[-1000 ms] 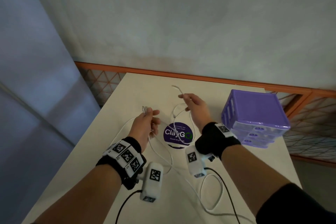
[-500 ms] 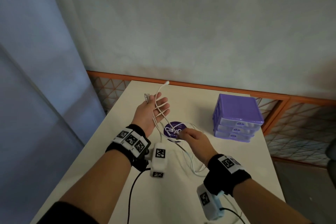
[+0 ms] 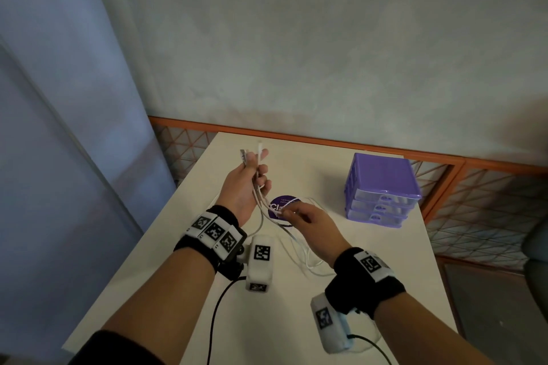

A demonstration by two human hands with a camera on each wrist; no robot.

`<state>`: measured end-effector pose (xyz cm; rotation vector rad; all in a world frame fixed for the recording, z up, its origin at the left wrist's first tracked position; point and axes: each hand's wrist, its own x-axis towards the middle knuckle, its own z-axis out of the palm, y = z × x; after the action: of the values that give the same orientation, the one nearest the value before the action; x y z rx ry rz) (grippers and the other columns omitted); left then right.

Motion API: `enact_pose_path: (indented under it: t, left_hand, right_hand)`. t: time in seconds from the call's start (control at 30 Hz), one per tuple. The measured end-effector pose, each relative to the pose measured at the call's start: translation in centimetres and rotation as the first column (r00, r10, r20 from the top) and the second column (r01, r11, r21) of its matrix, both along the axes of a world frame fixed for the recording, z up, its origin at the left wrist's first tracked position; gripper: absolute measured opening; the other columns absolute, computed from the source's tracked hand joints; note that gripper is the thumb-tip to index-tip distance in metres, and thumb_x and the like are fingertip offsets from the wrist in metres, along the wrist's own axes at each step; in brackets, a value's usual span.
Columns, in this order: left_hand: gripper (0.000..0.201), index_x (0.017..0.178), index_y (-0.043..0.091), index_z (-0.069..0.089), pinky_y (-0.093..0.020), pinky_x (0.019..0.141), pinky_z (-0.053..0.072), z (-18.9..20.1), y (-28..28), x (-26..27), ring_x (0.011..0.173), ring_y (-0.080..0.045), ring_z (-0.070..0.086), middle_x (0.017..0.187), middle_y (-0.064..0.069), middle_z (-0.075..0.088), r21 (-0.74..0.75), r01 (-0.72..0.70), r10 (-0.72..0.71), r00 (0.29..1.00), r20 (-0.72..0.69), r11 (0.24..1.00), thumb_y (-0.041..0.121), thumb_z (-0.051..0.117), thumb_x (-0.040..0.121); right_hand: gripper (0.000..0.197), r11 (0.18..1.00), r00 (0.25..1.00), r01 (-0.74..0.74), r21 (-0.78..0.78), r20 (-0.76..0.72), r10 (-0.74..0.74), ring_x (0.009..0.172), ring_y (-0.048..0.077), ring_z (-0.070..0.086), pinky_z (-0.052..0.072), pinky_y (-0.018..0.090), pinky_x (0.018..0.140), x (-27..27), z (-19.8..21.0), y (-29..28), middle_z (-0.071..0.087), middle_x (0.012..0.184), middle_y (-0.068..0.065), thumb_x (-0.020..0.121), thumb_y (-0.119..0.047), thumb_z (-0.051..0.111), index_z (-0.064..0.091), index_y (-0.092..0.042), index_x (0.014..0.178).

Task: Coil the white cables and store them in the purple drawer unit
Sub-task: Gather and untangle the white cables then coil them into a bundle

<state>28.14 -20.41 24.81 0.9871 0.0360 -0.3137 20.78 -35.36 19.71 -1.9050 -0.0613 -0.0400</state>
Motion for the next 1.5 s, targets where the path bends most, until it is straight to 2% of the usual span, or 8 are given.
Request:
enact_pose_path:
  t: [0.33,0.47,0.63,0.77,0.97,1.13,1.33,1.5]
  left_hand:
    - [0.052,0.085,0.016,0.059,-0.017,0.039,0.03,0.3,-0.5,-1.1,0.04,-0.006,0.025,0.045,0.007,0.029,0.08,0.003,-0.003,1.0,0.002,0.997,0.06,0.032,0.091]
    - [0.044,0.088,0.015,0.059,-0.017,0.037,0.026,0.1,-0.5,-0.3,0.04,-0.005,0.025,0.049,0.008,0.033,-0.04,0.01,-0.011,0.999,-0.049,0.999,0.051,0.034,0.096]
    - [0.033,0.092,0.015,0.056,-0.016,0.038,0.026,0.4,-0.9,0.4,0.039,-0.004,0.026,0.047,0.009,0.034,-0.098,0.024,-0.028,0.999,-0.032,0.995,0.039,0.034,0.099]
    - [0.035,0.079,0.017,0.05,-0.016,0.037,0.025,0.9,-0.6,1.0,0.038,-0.005,0.025,0.046,0.008,0.033,-0.156,-0.03,0.024,0.999,-0.039,0.987,0.041,0.035,0.099]
    - [0.038,0.074,0.019,0.049,-0.018,0.036,0.027,2.6,2.1,3.2,0.037,-0.005,0.028,0.044,0.009,0.034,-0.152,-0.205,0.211,0.977,0.025,0.967,0.045,0.034,0.098]
    - [0.034,0.074,0.019,0.046,-0.02,0.046,0.036,1.0,2.6,2.4,0.04,-0.006,0.036,0.052,0.007,0.04,0.047,-0.381,0.382,0.924,0.004,0.923,0.038,0.034,0.1]
    - [0.054,0.084,0.012,0.062,-0.03,0.068,0.049,-2.5,5.4,-0.9,0.067,-0.017,0.057,0.078,-0.004,0.065,0.682,0.026,0.187,0.954,-0.236,0.73,0.06,0.038,0.09]
    - [0.087,0.124,0.0,0.04,-0.04,0.077,0.055,-4.4,4.6,-2.3,0.098,-0.031,0.057,0.121,-0.015,0.052,0.957,0.105,0.14,0.979,-0.148,0.272,0.071,0.053,0.075]
  right_hand:
    - [0.01,0.998,0.997,0.054,-0.042,-0.051,-0.056,0.076,0.011,0.05,0.039,0.042,0.083,0.0,-0.4,0.0,0.052,0.071,-0.014,0.08,-0.037,0.058,0.058,-0.032,0.072]
    - [0.038,0.981,0.999,-0.013,-0.194,0.027,0.018,0.089,0.02,0.05,0.044,0.044,0.088,0.6,-1.1,0.7,0.044,0.077,-0.013,0.081,-0.057,0.05,0.069,-0.038,0.107]
    - [0.027,0.99,0.989,-0.11,0.089,-0.088,0.118,0.108,0.014,0.058,0.043,0.029,0.1,0.8,0.3,2.3,0.065,0.112,0.002,0.095,-0.021,0.046,0.07,-0.018,0.106]
    - [0.036,0.921,0.959,-0.145,0.362,-0.177,0.221,0.052,0.013,0.057,0.05,0.019,0.057,0.5,1.7,2.3,0.054,0.063,0.006,0.099,-0.028,0.044,0.065,-0.003,0.087]
    - [0.06,0.999,0.972,0.003,0.038,-0.234,0.006,0.042,0.011,0.037,0.042,0.027,0.051,0.9,-0.2,-0.2,0.038,0.04,-0.011,0.089,-0.062,0.043,0.043,-0.022,0.045]
    - [0.05,0.994,0.982,0.063,-0.092,-0.171,-0.078,0.062,0.012,0.041,0.033,0.03,0.067,2.1,-1.9,-1.5,0.046,0.061,-0.011,0.095,-0.058,0.034,0.044,-0.027,0.057]
    - [0.044,1.0,0.996,0.014,-0.019,-0.09,-0.015,0.057,0.011,0.032,0.028,0.028,0.063,1.8,-0.5,-2.2,0.037,0.059,-0.008,0.097,-0.049,0.041,0.042,-0.019,0.065]
    - [0.044,0.985,0.988,-0.122,-0.121,-0.109,0.108,0.053,0.01,0.029,0.026,0.027,0.059,1.6,1.8,-1.5,0.033,0.058,-0.007,0.095,-0.049,0.043,0.039,-0.019,0.064]
